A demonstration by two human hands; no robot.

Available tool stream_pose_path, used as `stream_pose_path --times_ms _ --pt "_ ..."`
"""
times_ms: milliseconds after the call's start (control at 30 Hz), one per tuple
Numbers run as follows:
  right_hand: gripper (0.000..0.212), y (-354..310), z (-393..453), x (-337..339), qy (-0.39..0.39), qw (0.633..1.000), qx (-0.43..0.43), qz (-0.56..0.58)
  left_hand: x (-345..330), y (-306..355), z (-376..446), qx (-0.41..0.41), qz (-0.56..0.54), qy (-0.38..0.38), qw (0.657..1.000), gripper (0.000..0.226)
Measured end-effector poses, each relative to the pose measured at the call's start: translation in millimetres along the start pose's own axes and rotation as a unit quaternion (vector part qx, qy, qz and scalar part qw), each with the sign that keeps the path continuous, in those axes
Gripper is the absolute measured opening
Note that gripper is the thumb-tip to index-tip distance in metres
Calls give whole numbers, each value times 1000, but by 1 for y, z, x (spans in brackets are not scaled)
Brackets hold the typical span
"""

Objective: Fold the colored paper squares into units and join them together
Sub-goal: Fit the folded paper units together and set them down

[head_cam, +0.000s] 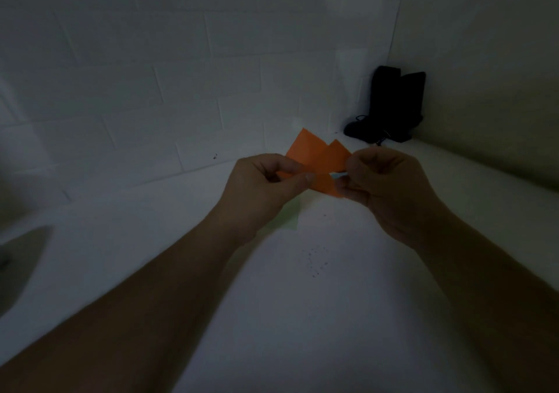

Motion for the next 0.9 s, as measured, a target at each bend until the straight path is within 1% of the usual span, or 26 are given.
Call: stream_pose_path --times_ms 67,167,200,233,300,367,500,600,767,900 --pt "11 2 1 1 9 1000 -9 12 -2 -2 -1 -2 -2 -19 1000 8" --pt "16 3 2 3 14 1000 -13 10 -11 -6 -4 -7 15 -104 994 12" --pt "17 3 1 3 7 1000 -11 -1 -14 -6 -5 -11 19 -129 991 17" --pt "16 2 0 2 -3 1000 -5 -19 -15 -5 -6 -15 18 -138 990 24" --pt "11 1 -2 -2 -27 997 7 -78 -12 -1 -5 -11 13 -110 994 35" --pt "6 2 -4 -6 -48 991 10 -122 -8 0 -5 -3 10 -86 996 40" --pt "8 1 -6 -10 -48 990 19 -128 -8 -2 -5 -27 46 -96 994 23" --pt "8 0 -6 -8 -46 991 21 -126 -9 -3 -7 -40 67 -82 994 27" --pt "13 0 -7 -10 -53 991 28 -116 -5 -1 -5 -74 96 -22 992 17" --pt "13 1 -5 -9 -41 992 33 -117 -6 -3 -3 -79 81 -25 993 15"
Point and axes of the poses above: each hand's wrist, its own z-axis towards the middle knuckle, its own x-axis out of the back of the hand, y = z × x, the point moved 4 cm from there along z, towards the middle knuckle, and after that the axes turned 11 degrees about z, right-handed, at the moved point
